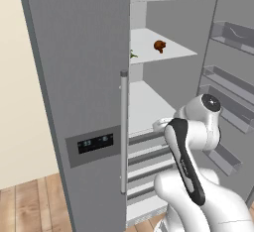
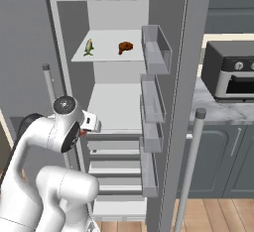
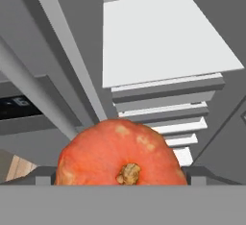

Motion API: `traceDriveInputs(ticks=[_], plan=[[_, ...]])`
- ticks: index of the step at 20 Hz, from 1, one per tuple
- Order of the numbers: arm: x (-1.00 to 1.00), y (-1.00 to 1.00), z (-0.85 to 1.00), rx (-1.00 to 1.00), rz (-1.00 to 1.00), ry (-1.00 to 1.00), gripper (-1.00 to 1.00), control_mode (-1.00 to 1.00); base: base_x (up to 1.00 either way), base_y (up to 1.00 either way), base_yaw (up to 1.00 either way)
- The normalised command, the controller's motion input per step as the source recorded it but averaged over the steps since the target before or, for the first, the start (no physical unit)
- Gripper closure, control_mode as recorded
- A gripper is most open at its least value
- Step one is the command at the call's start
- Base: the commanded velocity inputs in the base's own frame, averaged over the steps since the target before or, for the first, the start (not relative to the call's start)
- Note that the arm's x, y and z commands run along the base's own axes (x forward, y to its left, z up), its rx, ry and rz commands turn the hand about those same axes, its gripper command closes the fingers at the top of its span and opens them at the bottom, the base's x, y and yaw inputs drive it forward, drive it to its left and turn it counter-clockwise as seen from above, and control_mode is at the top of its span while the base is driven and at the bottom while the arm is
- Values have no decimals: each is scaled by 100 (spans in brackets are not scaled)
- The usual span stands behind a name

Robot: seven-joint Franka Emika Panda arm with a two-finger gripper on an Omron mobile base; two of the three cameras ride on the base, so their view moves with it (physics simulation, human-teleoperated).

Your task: Gather the eggplant and squash from the fridge and place them on a tray on the dining counter. Then gather the chicken drumstick and fish from the fridge and place them on the other tray.

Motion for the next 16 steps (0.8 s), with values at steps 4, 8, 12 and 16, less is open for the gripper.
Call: traceDriveInputs(ticks=[4, 8, 12, 16], plan=[[0, 0, 0, 0, 0, 0, 100, -100, 0, 0, 0], [0, 0, 0, 0, 0, 0, 100, -100, 0, 0, 0], [0, 0, 0, 0, 0, 0, 100, 100, -98, -3, 0], [0, 0, 0, 0, 0, 0, 100, 100, -100, 0, 0]])
